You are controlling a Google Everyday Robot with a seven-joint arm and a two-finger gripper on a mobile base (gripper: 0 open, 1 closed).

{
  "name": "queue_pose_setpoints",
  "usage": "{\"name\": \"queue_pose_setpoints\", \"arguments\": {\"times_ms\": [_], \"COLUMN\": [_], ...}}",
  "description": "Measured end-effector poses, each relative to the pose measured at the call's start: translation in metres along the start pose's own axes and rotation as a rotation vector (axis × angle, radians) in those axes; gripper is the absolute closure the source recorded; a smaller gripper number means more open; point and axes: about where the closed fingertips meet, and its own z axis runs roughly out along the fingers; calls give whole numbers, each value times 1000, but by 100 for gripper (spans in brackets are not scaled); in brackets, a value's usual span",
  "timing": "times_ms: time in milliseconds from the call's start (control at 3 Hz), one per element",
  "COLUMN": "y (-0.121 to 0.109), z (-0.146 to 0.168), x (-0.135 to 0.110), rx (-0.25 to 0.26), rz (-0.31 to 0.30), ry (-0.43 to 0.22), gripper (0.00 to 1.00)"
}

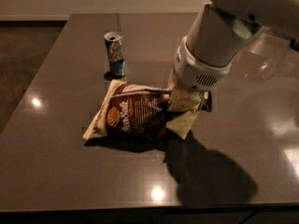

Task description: Move brown chip bag near rxbar chocolate

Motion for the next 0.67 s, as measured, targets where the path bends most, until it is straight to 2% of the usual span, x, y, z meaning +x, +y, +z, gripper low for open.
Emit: {"name": "queue_pose_setpoints", "arguments": {"times_ms": [333,667], "y": [-17,-19], "z": [-24,-46], "x": [31,61], "rx": [36,-22], "rz": [32,48], "ry": [43,49], "gripper": [100,76]}}
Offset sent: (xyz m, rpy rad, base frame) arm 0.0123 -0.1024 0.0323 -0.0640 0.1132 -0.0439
